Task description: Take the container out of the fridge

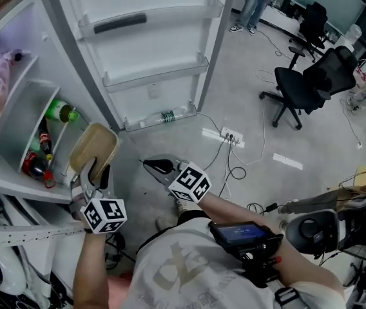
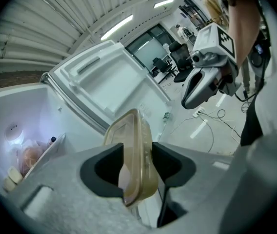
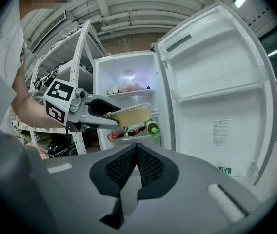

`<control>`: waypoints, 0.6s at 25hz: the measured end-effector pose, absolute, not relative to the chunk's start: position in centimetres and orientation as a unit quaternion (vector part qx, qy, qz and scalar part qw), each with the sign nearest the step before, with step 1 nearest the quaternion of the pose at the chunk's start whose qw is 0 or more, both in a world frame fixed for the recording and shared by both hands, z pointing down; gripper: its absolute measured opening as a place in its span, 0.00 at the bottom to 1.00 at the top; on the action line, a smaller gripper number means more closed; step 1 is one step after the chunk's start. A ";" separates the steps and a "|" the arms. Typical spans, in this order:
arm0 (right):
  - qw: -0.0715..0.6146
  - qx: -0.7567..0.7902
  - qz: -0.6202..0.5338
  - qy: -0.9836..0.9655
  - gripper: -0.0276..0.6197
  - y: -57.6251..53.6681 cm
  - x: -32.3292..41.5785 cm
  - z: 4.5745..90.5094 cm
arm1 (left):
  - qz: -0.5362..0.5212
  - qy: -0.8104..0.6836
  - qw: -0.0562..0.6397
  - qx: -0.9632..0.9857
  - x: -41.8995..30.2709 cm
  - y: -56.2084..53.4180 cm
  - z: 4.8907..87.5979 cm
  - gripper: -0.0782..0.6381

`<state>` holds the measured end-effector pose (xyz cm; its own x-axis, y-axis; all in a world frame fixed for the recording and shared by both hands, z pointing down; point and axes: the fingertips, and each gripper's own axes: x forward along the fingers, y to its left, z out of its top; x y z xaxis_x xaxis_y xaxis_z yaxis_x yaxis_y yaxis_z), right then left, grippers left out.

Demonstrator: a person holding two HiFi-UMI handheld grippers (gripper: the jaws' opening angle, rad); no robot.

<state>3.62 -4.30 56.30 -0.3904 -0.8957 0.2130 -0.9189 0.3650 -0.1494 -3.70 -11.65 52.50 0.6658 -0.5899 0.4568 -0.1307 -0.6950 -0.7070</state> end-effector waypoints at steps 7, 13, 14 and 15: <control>0.040 0.570 0.128 -0.810 0.05 -1.5 5.8 56.7 | -0.337 0.183 0.343 -0.857 -1.0 -7.9 52.3 0.37; 0.031 0.584 0.131 -0.801 0.05 0.4 8.4 56.8 | -0.339 0.166 0.353 -0.856 1.2 -5.2 52.8 0.37; 0.029 0.586 0.130 -0.799 0.05 0.7 8.9 56.7 | -0.339 0.163 0.354 -0.856 1.6 -4.7 53.0 0.37; 0.027 0.589 0.129 -0.797 0.05 1.0 9.4 56.6 | -0.339 0.160 0.355 -0.857 2.0 -4.3 53.2 0.37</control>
